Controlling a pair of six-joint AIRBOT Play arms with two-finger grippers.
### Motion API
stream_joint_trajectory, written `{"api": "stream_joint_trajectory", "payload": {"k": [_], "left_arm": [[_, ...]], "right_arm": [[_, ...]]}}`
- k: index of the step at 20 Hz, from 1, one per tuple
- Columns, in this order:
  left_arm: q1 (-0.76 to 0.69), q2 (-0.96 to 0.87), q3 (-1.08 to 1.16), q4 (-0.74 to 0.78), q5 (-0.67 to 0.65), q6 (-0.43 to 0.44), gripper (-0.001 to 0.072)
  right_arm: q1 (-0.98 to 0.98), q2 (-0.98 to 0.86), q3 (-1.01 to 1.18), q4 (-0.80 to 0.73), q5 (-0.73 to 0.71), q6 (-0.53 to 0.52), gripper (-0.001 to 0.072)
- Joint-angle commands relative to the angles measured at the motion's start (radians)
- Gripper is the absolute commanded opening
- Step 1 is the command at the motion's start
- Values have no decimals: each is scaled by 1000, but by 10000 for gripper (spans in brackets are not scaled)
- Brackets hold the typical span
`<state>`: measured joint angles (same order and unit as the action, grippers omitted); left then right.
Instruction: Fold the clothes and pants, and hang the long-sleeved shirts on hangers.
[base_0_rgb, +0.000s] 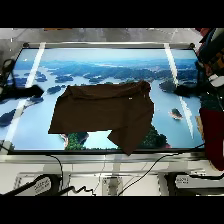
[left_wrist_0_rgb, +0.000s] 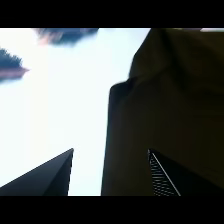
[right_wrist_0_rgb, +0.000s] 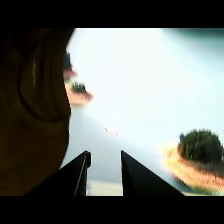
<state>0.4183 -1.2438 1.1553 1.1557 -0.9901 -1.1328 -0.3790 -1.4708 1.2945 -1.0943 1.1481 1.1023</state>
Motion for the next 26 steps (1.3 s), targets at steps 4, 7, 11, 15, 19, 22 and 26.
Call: {"api": "stream_joint_trajectory", "payload": {"k": [4,7,11,15,19,22,26], "left_arm": [[259,46,-304,-8,-253,-48,596],[264,8,-395,-13,-250,45,708],[261,-111,-398,-108,-252,104,704],[261,-211,-398,-233,-225,237,636],[250,-232,-397,-242,-119,239,530],[237,-232,-397,-251,-102,266,176],[202,-231,-397,-253,-105,285,18]], "right_arm": [[-54,3,-211,48,224,-137,251],[-44,3,-249,94,172,-136,251],[-30,3,-250,118,148,-136,250],[-6,3,-250,126,138,-136,249],[13,3,-250,141,103,-135,248],[35,2,-250,145,76,-127,249],[50,-3,-311,145,50,-91,348]]}}
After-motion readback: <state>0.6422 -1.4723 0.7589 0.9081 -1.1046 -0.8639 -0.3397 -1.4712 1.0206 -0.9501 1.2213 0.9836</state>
